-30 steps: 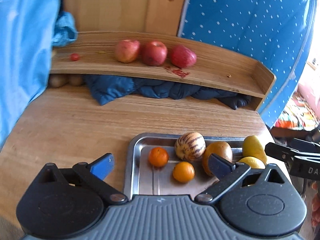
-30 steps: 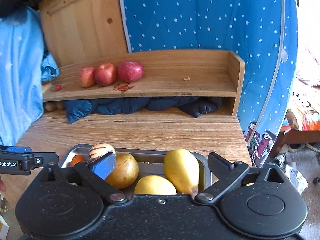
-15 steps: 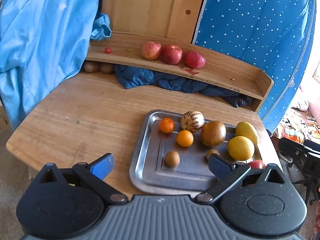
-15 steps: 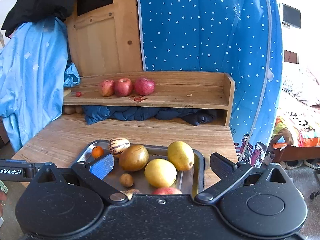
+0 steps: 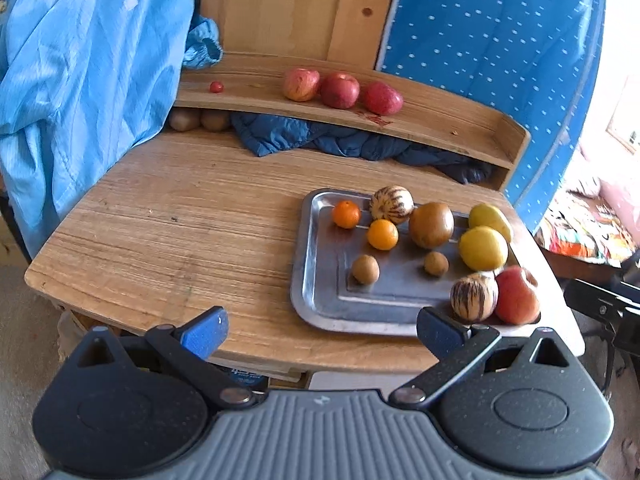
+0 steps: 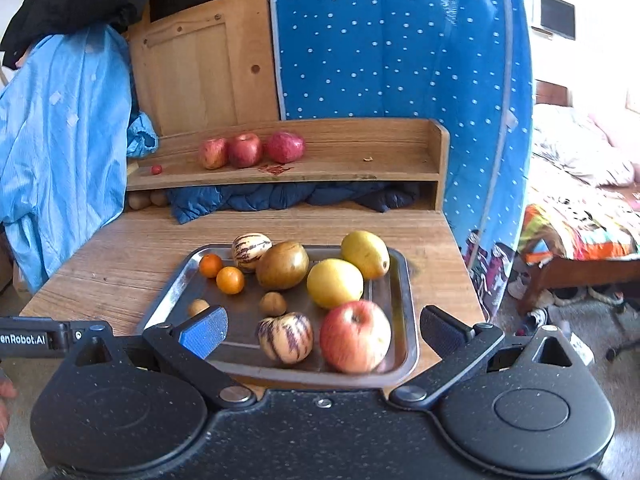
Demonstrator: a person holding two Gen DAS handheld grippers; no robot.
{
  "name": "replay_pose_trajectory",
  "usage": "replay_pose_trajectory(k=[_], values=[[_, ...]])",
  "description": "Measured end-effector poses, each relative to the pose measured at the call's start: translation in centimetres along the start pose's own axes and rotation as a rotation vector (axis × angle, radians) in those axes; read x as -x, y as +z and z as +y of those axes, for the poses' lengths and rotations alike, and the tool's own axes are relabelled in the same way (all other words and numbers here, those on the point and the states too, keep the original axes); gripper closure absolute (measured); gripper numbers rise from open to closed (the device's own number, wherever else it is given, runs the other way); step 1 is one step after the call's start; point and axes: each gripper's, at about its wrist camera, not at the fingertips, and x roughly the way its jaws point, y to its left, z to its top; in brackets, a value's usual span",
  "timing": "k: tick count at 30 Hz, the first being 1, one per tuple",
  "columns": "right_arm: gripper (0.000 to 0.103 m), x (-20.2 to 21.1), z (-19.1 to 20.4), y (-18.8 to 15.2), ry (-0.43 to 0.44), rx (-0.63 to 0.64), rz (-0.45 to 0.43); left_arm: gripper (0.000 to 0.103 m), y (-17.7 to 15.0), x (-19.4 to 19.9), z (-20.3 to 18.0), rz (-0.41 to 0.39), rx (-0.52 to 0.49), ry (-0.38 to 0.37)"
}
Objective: Organize fruits
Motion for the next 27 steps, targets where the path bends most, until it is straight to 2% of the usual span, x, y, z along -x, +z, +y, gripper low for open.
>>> replay_pose_trajectory(k=[7, 12, 27], values=[[0.001, 1.8, 1.9, -2.6, -0.045, -0.007, 0.048, 0.001, -1.5, 0.4, 0.5, 0.048, -0.032, -0.031], [0.001, 2.7, 2.8, -3.6, -0.065, -0.014, 0.065, 0.001, -2.1, 0.9, 0.7, 0.049, -0.055, -0.054], [0.001, 3.6, 3.8, -3.5, -0.072, 0.006, 0.052, 0.001, -2.1, 1.5, 1.3, 0.037, -0.046, -0.063]])
